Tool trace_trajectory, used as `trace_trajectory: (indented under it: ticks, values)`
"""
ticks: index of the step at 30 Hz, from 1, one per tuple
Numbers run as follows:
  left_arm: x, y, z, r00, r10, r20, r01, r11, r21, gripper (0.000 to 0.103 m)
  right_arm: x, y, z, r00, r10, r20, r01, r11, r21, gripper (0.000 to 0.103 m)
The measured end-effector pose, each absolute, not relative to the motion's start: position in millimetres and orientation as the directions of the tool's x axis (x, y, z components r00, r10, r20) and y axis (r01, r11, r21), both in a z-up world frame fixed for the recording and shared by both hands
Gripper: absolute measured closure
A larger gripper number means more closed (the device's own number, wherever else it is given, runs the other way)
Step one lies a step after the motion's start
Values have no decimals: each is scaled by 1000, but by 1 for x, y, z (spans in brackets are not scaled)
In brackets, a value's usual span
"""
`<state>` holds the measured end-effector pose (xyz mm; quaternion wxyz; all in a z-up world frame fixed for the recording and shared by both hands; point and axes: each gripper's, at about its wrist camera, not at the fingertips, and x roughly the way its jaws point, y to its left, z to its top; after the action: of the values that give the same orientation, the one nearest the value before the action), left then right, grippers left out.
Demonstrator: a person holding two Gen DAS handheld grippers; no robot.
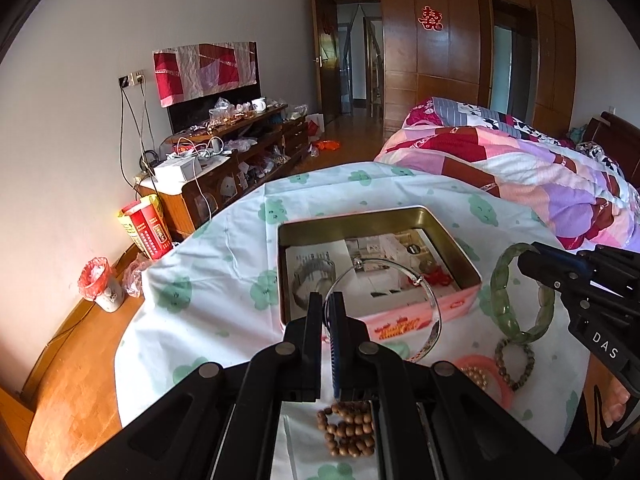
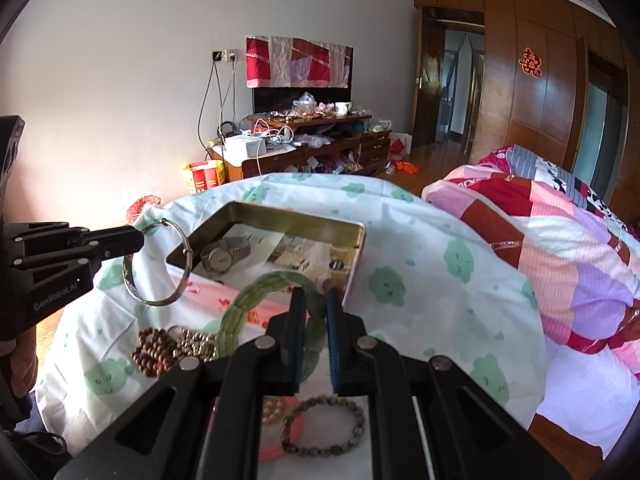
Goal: Organize jewelry
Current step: 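Carry both bangles over the pink tin and open both grippers to drop them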
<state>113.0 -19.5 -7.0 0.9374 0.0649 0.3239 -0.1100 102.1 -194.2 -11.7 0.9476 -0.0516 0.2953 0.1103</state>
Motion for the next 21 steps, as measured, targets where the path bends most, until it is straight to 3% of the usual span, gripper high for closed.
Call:
trace_trajectory:
  ticks: [21]
  values:
    - [160,-32,-11,756,-128,-642,251,962,104,101,144,-184,-9,802,134,-582,-241,964,-110,91]
